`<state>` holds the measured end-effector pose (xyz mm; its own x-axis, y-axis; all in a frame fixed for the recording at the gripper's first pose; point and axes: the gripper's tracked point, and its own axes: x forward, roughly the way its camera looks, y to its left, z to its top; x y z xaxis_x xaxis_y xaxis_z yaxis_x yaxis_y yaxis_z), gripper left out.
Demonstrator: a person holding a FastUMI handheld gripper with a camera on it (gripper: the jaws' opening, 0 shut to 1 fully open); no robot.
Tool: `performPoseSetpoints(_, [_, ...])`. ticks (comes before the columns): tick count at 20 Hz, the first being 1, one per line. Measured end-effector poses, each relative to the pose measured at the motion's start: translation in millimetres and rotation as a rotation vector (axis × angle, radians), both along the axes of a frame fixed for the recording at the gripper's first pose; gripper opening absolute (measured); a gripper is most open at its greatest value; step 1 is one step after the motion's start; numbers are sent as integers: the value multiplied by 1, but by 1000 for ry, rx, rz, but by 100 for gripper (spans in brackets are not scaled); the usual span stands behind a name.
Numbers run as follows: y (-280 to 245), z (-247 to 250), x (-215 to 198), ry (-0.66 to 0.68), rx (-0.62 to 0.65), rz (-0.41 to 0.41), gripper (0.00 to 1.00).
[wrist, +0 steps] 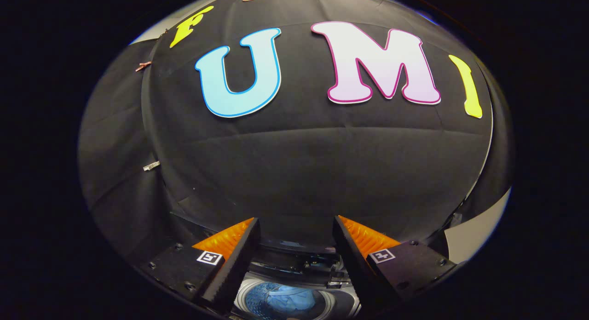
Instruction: Put the clothes into the washing machine and then close the washing machine lid.
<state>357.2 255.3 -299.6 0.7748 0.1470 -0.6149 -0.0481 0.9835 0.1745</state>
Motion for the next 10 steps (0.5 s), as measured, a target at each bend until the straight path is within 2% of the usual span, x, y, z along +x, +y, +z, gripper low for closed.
performPoseSetpoints(10, [7, 12, -68, 41, -29, -22, 98])
